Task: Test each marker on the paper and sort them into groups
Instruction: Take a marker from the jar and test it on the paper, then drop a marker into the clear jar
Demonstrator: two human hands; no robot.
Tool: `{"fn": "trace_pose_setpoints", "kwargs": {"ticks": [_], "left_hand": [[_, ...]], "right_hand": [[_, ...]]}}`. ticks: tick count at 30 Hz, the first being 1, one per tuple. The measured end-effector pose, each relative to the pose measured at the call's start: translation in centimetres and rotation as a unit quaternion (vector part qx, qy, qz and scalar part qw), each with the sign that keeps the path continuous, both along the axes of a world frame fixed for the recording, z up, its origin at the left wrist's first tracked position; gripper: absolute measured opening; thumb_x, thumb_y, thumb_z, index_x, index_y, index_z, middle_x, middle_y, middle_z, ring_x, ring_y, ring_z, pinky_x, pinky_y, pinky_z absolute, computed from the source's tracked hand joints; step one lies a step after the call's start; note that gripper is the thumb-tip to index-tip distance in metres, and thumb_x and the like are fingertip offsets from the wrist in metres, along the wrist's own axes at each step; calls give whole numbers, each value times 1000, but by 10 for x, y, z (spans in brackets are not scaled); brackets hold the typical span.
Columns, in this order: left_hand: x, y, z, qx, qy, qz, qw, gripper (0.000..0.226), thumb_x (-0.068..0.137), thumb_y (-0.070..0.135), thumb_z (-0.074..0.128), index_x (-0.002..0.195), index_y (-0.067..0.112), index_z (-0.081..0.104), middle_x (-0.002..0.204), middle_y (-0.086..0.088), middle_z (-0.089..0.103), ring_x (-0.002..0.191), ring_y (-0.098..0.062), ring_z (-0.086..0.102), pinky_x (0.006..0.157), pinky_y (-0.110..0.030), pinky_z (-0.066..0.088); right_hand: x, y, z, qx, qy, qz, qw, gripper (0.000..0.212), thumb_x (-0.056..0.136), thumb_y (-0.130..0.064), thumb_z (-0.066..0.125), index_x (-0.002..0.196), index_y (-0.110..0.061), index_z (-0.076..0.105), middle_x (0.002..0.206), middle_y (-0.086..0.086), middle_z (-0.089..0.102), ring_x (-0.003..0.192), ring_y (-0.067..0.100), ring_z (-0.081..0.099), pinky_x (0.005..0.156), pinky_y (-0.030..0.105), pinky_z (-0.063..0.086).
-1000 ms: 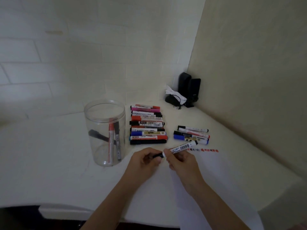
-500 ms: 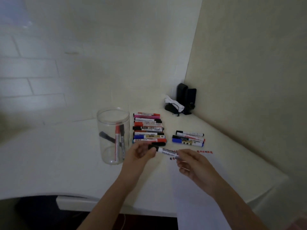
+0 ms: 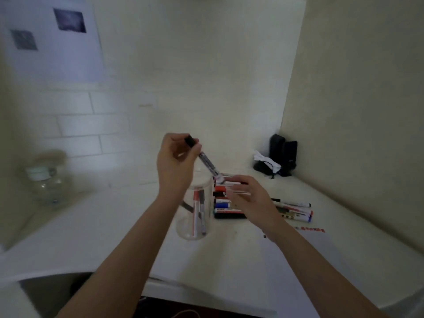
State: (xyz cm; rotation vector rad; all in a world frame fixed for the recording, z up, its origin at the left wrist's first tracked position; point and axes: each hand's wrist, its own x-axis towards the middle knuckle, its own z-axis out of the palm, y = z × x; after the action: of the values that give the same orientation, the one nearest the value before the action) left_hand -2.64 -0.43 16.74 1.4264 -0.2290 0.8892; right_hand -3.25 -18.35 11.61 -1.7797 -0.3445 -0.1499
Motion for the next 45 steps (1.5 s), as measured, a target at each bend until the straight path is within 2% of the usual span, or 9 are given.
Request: {"fn": "trace_pose_setpoints", "kwargs": {"ticks": [7,12,14,17,20,23,26,32,45], "left_hand": [[20,43,-9,223,117,95,963,23,79,9,76,87,12,55,90,-2,63,74,-6,63,59,-8,48],[29,38,-26,405,197,97,888,16,81,20,75,80,15,60,83,-1,68,76,-13,65,74,-31,56],[31,33,-23,451,180,105,868,12,85,26,70,85,16,63,89,1,67,79,-10,61,78,-29,54],[26,7,-20,430,62,109,894,6,89,25,64,93,20,63,91,9,58,83,-6,55,77,-19,47],[20,-36,-41,440,-19,30,897,2,87,16,61,89,17,61,87,7,57,80,-9,53,72,-23,46],[33,-59,-104,485,66,-38,871,21,88,16,58,109,20,60,110,5,56,101,-10,50,88,-27,45],[49,-61,-163,526,148,4,837,46,89,14,57,133,22,46,136,1,43,122,-16,43,100,-26,37],[62,-66,-201,506,121,8,854,21,82,8,61,102,13,63,105,-4,61,90,-21,60,74,-24,46],[66,-64,-209,498,121,-2,859,13,79,12,64,90,19,62,94,2,62,81,-14,57,70,-22,48]], "right_hand": [[20,-1,-41,-33,87,-53,994,21,93,-24,63,113,-28,61,107,-7,66,95,9,65,82,31,57],[31,-6,-65,-77,102,-70,989,19,92,-19,63,110,-23,64,103,-3,70,88,15,67,80,34,57],[37,-14,-70,-113,95,-78,986,17,92,-20,63,107,-26,64,100,-5,70,85,14,67,79,33,57],[49,-27,-74,-167,68,-96,979,16,92,-16,61,105,-25,63,97,-6,68,71,7,62,58,11,48],[60,-37,-78,-227,40,-117,966,17,92,-13,59,103,-24,65,93,-6,67,76,7,63,55,6,42],[67,-44,-87,-317,-25,-127,940,21,89,-8,61,106,-18,69,98,-2,67,92,17,62,71,13,41],[75,-52,-98,-380,-81,-139,911,30,87,-11,66,116,-20,67,108,-3,63,103,14,58,86,19,41],[99,-53,-112,-483,-169,-132,849,32,82,-21,73,113,-24,67,108,-6,68,98,17,63,81,35,49],[114,-38,-119,-551,-246,-139,785,22,72,-34,82,86,-22,70,86,-2,65,82,21,62,69,37,46]]}}
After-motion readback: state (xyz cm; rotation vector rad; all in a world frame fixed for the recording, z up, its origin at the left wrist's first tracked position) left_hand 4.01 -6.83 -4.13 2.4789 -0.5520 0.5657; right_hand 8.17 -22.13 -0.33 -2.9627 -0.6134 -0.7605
